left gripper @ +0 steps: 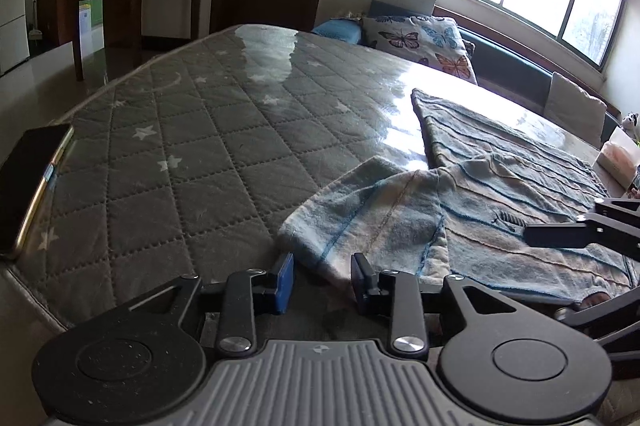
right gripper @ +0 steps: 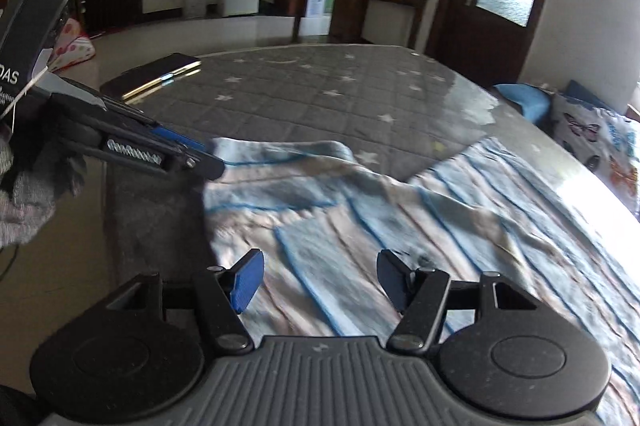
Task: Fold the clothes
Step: 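Grasp the cloth edge with the left gripper and lift it toward the right gripper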
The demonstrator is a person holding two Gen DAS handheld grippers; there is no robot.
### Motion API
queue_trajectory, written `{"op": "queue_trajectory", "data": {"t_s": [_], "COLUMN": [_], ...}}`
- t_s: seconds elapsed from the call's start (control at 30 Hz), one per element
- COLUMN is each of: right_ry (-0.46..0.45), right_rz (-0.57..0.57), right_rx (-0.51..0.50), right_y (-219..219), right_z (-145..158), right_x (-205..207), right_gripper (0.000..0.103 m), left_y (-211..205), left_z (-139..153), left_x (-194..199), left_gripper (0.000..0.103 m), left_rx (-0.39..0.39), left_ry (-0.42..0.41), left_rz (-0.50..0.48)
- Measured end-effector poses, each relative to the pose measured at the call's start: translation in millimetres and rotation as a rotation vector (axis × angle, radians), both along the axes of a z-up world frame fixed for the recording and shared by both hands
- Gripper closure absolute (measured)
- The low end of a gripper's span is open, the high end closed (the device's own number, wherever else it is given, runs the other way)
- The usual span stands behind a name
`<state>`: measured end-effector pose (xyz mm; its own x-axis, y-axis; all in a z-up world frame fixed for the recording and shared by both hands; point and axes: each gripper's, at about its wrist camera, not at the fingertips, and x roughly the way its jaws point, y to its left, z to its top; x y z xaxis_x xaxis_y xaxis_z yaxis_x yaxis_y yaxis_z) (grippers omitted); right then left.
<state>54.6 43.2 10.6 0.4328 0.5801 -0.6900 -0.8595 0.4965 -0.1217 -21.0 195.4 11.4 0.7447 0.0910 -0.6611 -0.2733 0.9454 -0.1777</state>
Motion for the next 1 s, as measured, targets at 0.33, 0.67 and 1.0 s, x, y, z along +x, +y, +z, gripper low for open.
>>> {"op": "queue_trajectory", "data": {"t_s": [0.33,0.67,1.0], "right_ry": [0.021,-0.009,-0.040], "right_rz": [0.004,-0.062,-0.248], "right_rx": [-0.013,0.002,0.003], "right_y": [25.6,-11.4,-84.0], "right_z": [-16.9,1.8,16.0], "right_x": [-4.3,-3.0,7.9], "right_gripper": [0.039,0.039,0.039], "left_y": [2.1,-37.7,-104.7], "left_z": [1.5,44.5,33.6], "left_x": [4.0,-3.2,15.8], "left_gripper": [0.099,0.101,0.100], "left_rx": [-0.024,-0.028,-0.045], "left_ry": [-0.036,-0.226,-0.187], "left_rz": [-0.008,-0.188,-0.472]}}
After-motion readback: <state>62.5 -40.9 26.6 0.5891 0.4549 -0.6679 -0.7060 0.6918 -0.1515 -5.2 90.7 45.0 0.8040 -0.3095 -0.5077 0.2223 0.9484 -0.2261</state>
